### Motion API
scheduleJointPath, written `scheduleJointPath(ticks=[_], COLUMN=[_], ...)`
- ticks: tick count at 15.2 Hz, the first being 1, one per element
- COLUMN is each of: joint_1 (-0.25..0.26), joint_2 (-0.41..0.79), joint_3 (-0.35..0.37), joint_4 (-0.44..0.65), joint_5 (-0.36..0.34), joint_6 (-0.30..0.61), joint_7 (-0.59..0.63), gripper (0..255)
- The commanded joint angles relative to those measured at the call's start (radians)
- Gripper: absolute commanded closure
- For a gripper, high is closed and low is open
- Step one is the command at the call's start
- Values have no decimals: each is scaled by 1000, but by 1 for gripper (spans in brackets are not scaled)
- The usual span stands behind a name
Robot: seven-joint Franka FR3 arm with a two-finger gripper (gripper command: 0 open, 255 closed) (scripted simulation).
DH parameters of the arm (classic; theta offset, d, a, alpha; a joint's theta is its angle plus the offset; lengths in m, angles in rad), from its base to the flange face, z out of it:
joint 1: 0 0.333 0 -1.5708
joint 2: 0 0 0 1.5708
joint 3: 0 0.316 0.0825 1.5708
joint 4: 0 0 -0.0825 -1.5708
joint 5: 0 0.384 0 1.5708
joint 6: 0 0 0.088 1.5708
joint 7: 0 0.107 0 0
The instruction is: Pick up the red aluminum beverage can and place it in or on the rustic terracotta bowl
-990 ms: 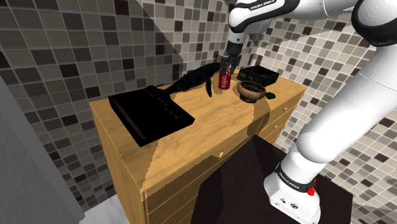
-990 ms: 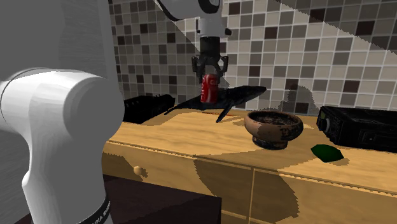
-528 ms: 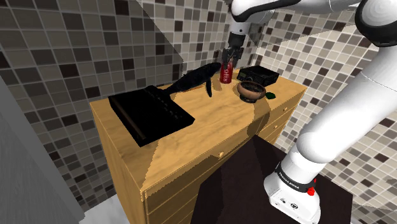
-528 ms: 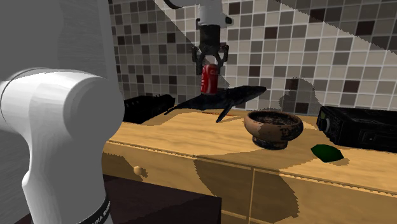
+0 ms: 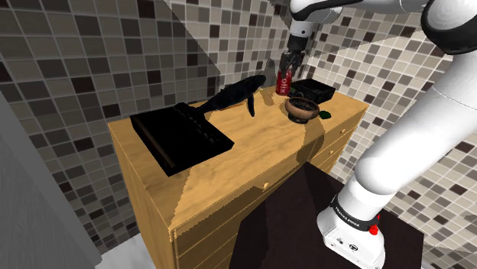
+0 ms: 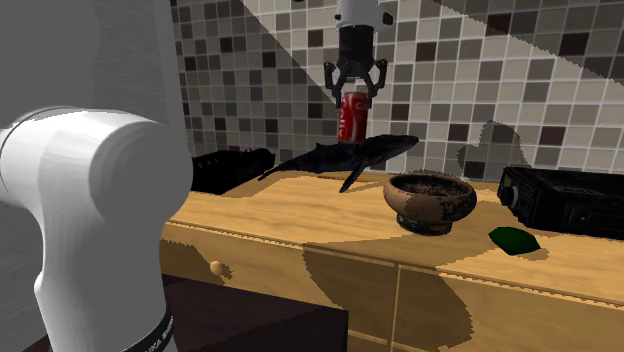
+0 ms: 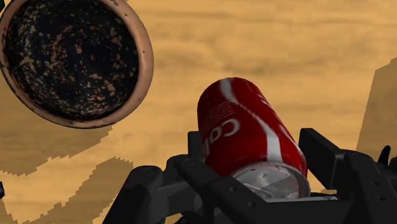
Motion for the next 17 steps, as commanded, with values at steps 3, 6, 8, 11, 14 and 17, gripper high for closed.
scheduleJointPath(ticks=[3, 6, 8, 11, 14, 17], joint_1=[-42, -73, -95, -130, -157, -157], joint_2=[14, 42, 67, 113, 153, 151], joint_3=[-57, -100, -128, -170, -198, -198], joint_4=[33, 77, 112, 174, 211, 170], joint_5=[-2, 3, 11, 28, 46, 45], joint_6=[-17, -32, -43, -62, -64, -24], joint_7=[-101, -178, -230, -310, -369, -369], gripper=[255, 255, 255, 255, 255, 255])
